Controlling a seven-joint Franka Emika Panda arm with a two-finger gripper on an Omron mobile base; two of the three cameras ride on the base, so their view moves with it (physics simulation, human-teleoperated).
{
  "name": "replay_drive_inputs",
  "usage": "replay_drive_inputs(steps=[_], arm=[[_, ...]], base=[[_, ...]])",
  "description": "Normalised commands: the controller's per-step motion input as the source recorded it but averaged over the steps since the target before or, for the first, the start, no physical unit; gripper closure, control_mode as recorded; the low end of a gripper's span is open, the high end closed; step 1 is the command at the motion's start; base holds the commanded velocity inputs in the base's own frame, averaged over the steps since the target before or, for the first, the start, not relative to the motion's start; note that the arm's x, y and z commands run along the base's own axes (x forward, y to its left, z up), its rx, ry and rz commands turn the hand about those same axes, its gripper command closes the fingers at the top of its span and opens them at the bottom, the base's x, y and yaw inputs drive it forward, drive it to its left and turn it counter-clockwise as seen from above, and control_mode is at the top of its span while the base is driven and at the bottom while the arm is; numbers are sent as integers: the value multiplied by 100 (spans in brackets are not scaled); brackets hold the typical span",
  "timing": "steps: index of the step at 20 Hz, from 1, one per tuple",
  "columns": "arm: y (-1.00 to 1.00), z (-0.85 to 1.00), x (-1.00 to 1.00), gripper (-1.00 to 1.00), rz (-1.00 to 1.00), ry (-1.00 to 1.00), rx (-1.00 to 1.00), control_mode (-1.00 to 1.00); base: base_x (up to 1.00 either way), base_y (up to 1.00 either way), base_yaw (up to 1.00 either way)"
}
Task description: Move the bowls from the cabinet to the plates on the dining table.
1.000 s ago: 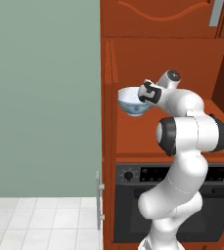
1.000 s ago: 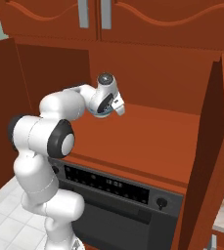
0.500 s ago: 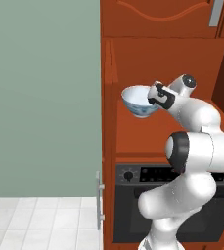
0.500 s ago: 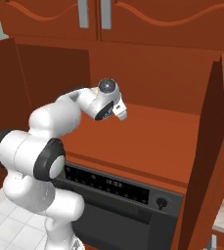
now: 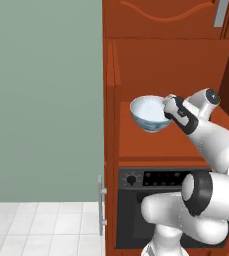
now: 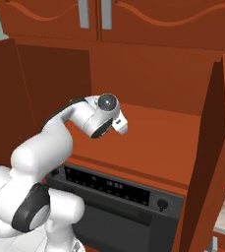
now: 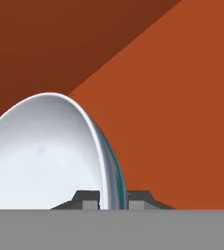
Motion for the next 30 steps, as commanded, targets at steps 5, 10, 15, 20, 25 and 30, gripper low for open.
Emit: replay_drive_inputs(steps=[5,10,15,20,25,30], arm=[[-3,5,-99,100,13,0,-6,-100],[-6,0,-100,100,14,-2,-6,-100],[-5,0,-100,100,11,-6,-6,-100],[-6,0,-100,100,10,-6,-6,-100],[-1,-2,-99,100,10,-5,-8,-100],[0,-5,-39,100,3,0,-6,-100]], base=[[0,0,0],[0,0,0],[0,0,0],[0,0,0],[0,0,0],[0,0,0]])
